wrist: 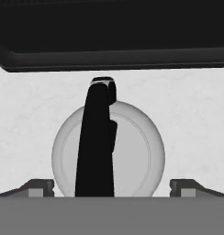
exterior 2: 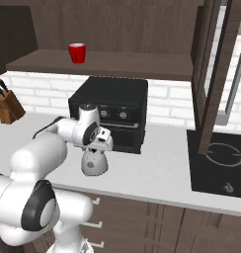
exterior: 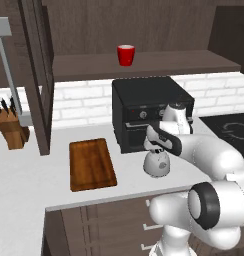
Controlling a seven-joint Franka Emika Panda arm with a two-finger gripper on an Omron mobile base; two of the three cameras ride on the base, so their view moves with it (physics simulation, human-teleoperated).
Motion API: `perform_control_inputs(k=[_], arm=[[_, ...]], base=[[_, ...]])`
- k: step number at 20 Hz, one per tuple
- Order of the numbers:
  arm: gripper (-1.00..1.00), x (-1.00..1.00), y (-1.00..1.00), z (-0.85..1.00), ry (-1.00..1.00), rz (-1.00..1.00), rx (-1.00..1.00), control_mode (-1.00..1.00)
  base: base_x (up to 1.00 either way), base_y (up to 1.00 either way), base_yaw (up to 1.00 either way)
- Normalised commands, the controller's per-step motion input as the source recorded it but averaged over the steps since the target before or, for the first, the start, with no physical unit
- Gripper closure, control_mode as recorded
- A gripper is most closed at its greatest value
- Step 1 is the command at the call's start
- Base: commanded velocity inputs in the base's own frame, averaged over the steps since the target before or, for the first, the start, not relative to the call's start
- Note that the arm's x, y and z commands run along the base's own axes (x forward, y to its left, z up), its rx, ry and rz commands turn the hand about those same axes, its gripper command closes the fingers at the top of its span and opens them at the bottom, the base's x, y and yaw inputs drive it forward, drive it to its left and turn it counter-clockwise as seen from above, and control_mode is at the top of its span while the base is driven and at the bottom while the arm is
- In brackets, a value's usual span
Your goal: Pick the kettle from the counter and place it on the tray. Then pick the mug from the cabinet and place it on the tray. Then close the cabinet doors.
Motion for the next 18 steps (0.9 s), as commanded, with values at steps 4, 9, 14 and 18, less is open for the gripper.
perform_control_inputs(k=[4, 9, 14, 18], arm=[[-1.0, -0.34, 0.0, -0.06, -0.05, 0.0, 0.0, -1.0], [-1.0, -0.04, 0.09, -0.1, -0.02, 0.0, 0.0, -1.0], [-1.0, 0.28, 0.02, -0.11, -0.06, 0.0, 0.0, -1.0], [-1.0, 0.13, 0.0, -0.02, -0.09, 0.0, 0.0, -1.0]], base=[[0.0, 0.0, 0.0], [0.0, 0.0, 0.0], [0.0, 0.0, 0.0], [0.0, 0.0, 0.0]])
